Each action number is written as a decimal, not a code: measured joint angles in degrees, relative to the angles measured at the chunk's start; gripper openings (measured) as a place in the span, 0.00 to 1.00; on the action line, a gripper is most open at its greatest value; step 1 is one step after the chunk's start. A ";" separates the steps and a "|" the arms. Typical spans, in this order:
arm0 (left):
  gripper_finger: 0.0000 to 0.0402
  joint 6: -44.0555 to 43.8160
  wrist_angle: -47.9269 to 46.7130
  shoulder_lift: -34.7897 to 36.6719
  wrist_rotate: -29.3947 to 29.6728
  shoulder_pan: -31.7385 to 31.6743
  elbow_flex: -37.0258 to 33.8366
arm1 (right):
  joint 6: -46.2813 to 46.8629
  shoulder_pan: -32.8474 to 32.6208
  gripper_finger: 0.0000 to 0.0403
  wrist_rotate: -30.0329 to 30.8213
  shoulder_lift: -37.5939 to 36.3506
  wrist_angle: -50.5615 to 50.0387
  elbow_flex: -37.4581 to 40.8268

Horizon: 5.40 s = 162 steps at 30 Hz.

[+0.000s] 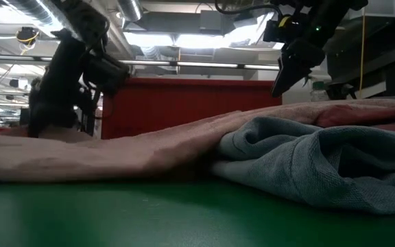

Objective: Fold Laundry from Bin
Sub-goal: Fold the pink shirt from the red laundry basket

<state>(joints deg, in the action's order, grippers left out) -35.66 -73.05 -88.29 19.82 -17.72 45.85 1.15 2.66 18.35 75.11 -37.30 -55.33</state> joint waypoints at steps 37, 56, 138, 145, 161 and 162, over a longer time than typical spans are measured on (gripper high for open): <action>0.29 -5.42 -3.63 0.00 -2.44 0.38 5.31 | 0.47 -0.02 0.47 -13.46 0.00 -0.13 0.00; 0.25 -7.30 18.18 0.02 -14.56 8.77 5.30 | 1.16 17.60 0.47 -9.93 1.89 -0.69 0.02; 0.25 -7.30 24.88 0.02 -11.52 8.77 5.30 | -2.97 26.93 0.57 -29.06 27.27 11.80 -6.88; 0.25 -7.30 25.26 0.04 -11.52 8.76 5.30 | -2.97 26.99 0.55 -29.35 30.82 12.57 -6.93; 0.25 -7.28 25.89 0.04 -11.46 8.76 5.30 | -2.97 26.95 0.02 -29.51 30.21 12.31 -6.91; 0.25 -7.28 25.89 0.04 -11.46 8.75 5.30 | -2.97 26.95 0.04 -29.53 29.87 12.03 -6.91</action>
<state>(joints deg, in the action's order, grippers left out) -42.94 -47.16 -88.25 8.36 -8.97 51.16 -1.83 29.61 -11.18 104.98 -25.27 -62.24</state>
